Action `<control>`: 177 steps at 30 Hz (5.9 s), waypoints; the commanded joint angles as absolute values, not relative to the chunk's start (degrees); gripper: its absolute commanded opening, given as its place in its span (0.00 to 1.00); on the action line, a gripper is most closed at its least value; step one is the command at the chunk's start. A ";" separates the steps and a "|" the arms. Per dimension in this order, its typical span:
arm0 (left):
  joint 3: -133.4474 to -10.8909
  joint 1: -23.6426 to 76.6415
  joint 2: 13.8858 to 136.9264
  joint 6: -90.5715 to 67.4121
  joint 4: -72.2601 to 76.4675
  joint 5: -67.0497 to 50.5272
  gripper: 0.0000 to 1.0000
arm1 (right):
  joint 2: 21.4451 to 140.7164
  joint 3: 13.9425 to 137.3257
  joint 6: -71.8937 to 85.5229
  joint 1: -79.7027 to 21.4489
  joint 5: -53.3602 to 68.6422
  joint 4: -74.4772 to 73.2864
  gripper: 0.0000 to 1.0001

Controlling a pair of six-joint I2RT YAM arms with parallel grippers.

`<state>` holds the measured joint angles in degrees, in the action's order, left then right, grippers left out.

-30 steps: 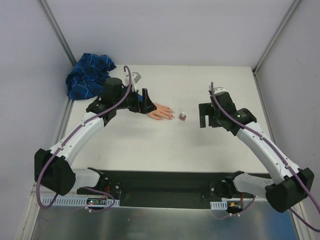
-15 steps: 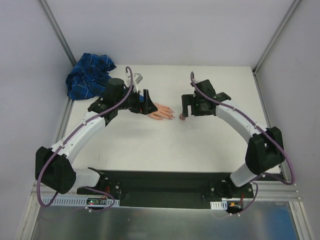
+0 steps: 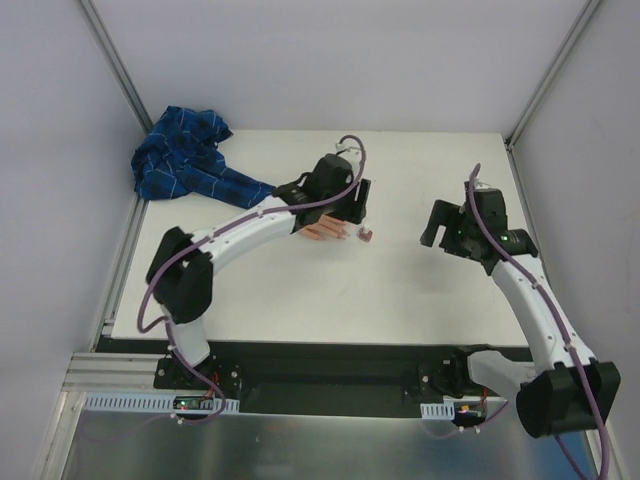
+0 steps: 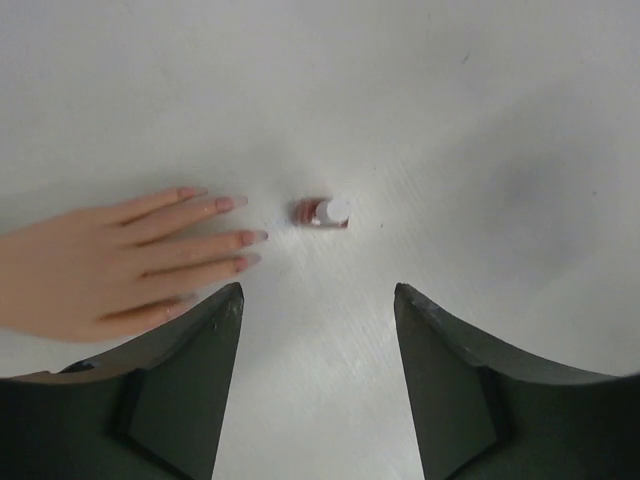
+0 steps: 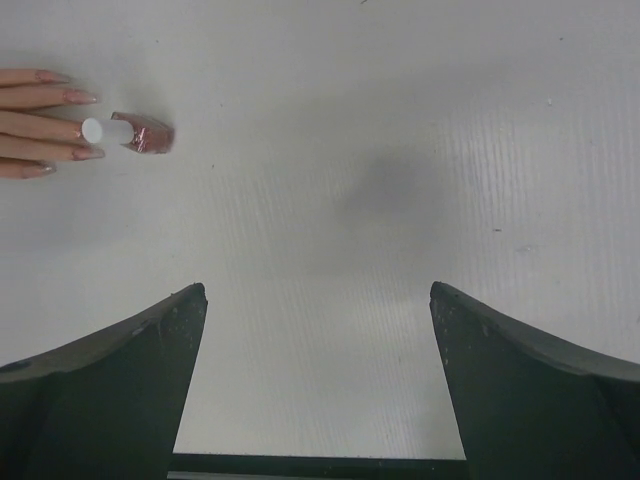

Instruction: Paint the nails

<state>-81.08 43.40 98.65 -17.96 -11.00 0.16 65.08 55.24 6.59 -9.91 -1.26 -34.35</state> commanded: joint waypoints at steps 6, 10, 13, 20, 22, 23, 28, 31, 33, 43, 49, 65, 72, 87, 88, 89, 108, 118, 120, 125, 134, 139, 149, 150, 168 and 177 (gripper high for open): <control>-104.49 46.93 118.38 -13.01 -21.09 11.07 0.65 | 49.05 55.55 0.97 -7.21 -4.74 -44.02 0.96; -104.76 47.37 120.67 -13.36 -21.27 11.34 0.63 | 45.80 55.81 0.26 -7.03 -5.19 -45.44 0.96; -105.99 47.99 123.04 -12.14 -21.27 11.25 0.57 | 45.44 55.55 0.35 -6.94 -4.57 -45.53 0.96; -107.67 48.87 126.21 -10.81 -21.27 11.34 0.52 | 46.58 54.23 0.35 -6.86 -3.52 -45.27 0.96; -107.67 49.13 126.47 -11.07 -21.27 11.08 0.51 | 46.58 53.97 0.26 -6.94 -3.60 -45.26 0.96; -107.75 49.04 126.74 -11.16 -21.27 10.90 0.50 | 46.58 53.96 0.35 -6.86 -3.52 -45.35 0.96; -107.32 49.13 127.09 -11.25 -21.27 10.81 0.45 | 46.84 53.53 0.35 -6.86 -3.52 -45.26 0.96; -106.79 49.13 126.92 -11.60 -21.71 10.81 0.45 | 47.20 53.18 0.35 -6.86 -3.43 -45.18 0.96; -106.44 49.13 127.00 -11.69 -21.80 10.55 0.42 | 47.28 52.82 0.35 -6.86 -3.25 -44.91 0.96; -106.44 49.39 127.35 -12.48 -22.06 8.70 0.34 | 47.64 52.56 0.44 -6.94 -1.85 -44.82 0.96; -106.44 49.31 127.62 -12.74 -22.15 6.25 0.28 | 48.25 52.29 0.35 -6.86 -1.32 -44.82 0.96; -97.67 47.46 105.75 -5.46 -30.32 -20.37 0.00 | 47.81 48.87 -3.86 -8.25 25.47 -31.56 0.98; -94.92 45.44 94.32 -12.73 -32.87 -22.76 0.00 | 44.39 46.24 -12.30 -22.92 19.46 -23.22 0.99; -95.36 42.89 89.91 -37.00 -37.44 -23.29 0.00 | 49.92 43.59 -21.27 -44.56 2.81 -3.36 0.82; -95.62 42.89 90.09 -37.35 -37.44 -23.47 0.00 | 50.36 43.68 -21.44 -44.65 2.99 -2.56 0.81; -95.71 42.89 90.35 -37.70 -37.53 -23.73 0.00 | 50.71 43.86 -21.62 -44.65 3.25 -1.94 0.80; -97.82 42.80 93.43 -36.47 -40.08 -22.32 0.00 | 58.18 49.66 -23.73 -42.19 10.37 -2.20 0.41; -98.88 42.80 94.31 -35.24 -41.13 -23.03 0.00 | 60.03 51.15 -22.94 -42.10 12.92 -1.14 0.43; -99.05 42.80 94.48 -35.24 -41.31 -23.38 0.00 | 60.73 51.42 -22.94 -42.10 13.09 -1.14 0.41; -99.67 42.89 94.66 -35.33 -41.57 -23.64 0.00 | 61.35 52.12 -22.76 -42.10 13.89 -1.05 0.32; -101.77 42.28 94.66 -31.29 -41.75 -26.62 0.00 | 59.33 49.49 -19.17 -41.92 15.73 3.07 0.01; -101.87 42.19 91.51 -28.66 -40.44 -25.49 0.46 | 55.38 46.67 -16.09 -41.31 18.10 4.39 0.00; -85.80 42.89 75.24 -21.88 -17.68 -33.75 0.75 | 43.51 43.42 -9.23 -31.66 27.68 0.70 0.00; -85.17 43.33 74.97 -21.62 -16.27 -34.36 0.74 | 42.64 43.42 -8.97 -30.86 29.51 0.44 0.00; -91.58 50.62 82.17 -19.95 -14.76 -25.75 0.66 | 40.87 46.32 -8.88 -28.21 34.63 -3.34 0.00; -91.93 51.24 84.72 -21.88 -14.85 -24.61 0.59 | 40.26 47.11 -8.96 -28.21 33.93 -3.34 0.00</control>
<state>-90.17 50.37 84.23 -20.45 -16.91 -26.00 41.67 43.55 -9.41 -28.60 32.62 -5.28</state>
